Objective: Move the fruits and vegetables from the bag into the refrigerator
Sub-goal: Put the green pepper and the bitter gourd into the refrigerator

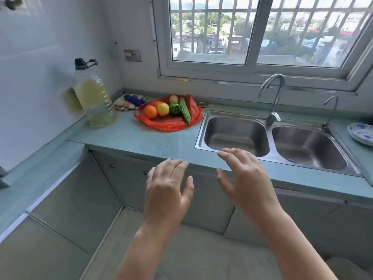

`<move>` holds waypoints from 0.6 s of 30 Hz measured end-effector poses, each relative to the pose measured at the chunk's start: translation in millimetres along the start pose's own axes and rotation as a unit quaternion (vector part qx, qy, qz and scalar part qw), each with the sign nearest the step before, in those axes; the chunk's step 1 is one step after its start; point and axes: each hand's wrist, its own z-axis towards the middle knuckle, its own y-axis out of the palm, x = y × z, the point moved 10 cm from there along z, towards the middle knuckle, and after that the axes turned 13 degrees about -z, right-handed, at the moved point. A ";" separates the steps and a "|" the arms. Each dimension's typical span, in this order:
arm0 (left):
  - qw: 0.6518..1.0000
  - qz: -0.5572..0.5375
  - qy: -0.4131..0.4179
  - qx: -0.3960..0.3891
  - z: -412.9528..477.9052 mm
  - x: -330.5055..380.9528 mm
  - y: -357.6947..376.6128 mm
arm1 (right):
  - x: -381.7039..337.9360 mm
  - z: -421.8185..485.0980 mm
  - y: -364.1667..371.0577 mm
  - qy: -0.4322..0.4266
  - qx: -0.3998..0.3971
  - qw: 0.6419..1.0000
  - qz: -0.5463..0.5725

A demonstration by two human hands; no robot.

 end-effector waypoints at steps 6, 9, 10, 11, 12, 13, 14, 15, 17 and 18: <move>1.000 0.008 -0.018 -0.004 63.0 -85.3 16.4 | -19.7 70.4 83.8 -0.016 -0.021 1.000 -0.004; 1.000 0.007 -0.027 -0.010 102.9 -132.1 21.1 | -35.6 114.4 125.6 -0.023 -0.032 0.999 -0.008; 0.999 0.005 -0.030 -0.009 116.3 -146.8 21.2 | -41.3 129.4 137.8 -0.024 -0.033 0.999 -0.008; 0.999 0.005 -0.032 -0.008 128.7 -161.4 21.2 | -46.6 143.6 149.7 -0.023 -0.033 0.999 -0.008; 0.999 0.006 -0.032 -0.007 139.9 -175.8 21.7 | -51.3 156.9 161.3 -0.022 -0.033 0.999 -0.009; 0.999 0.008 -0.031 -0.006 150.1 -189.5 22.5 | -55.6 168.6 172.9 -0.020 -0.034 0.999 -0.008; 0.999 0.011 -0.029 -0.007 159.1 -202.5 24.1 | -59.5 178.5 184.1 -0.018 -0.036 0.999 -0.005; 0.999 0.014 -0.030 -0.009 167.0 -215.2 26.6 | -63.4 186.3 195.2 -0.019 -0.040 0.999 -0.004; 0.999 0.020 -0.039 -0.016 179.2 -238.3 32.6 | -69.6 198.5 215.9 -0.029 -0.050 0.998 -0.007; 0.999 0.021 -0.044 -0.020 184.0 -248.4 36.3 | -70.7 204.1 226.0 -0.032 -0.056 0.998 -0.008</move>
